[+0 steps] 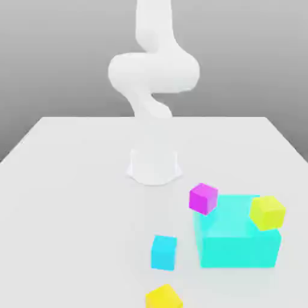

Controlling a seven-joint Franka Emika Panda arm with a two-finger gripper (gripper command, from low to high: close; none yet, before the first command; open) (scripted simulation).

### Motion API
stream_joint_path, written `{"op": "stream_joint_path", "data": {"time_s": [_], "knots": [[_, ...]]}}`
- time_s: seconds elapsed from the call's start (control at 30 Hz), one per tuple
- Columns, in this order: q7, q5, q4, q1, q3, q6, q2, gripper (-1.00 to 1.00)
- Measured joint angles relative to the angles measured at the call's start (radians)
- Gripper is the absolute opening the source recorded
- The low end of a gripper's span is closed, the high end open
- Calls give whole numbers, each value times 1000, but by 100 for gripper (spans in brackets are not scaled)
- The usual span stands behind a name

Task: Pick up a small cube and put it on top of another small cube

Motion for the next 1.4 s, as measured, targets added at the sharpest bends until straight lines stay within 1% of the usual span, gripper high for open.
{"op": "stream_joint_path", "data": {"time_s": [0.17,0.37,0.53,0.67,0.77,0.87,0.93,1.0,1.07,1.13,1.23,1.4], "knots": [[-246,61,-76,128,-115,80,139,0],[-536,136,-163,259,-222,172,305,0],[-773,194,-236,347,-285,248,444,0],[-955,230,-294,387,-304,309,551,0],[-1074,232,-338,409,-314,358,625,0],[-1171,204,-384,414,-313,410,691,0],[-1216,157,-416,413,-317,447,729,0],[-1239,78,-448,413,-330,483,761,0],[-1257,56,-454,407,-332,511,790,0],[-1282,76,-448,405,-325,535,819,0],[-1328,132,-436,384,-291,573,868,0],[-1414,247,-417,304,-183,641,959,0]]}}
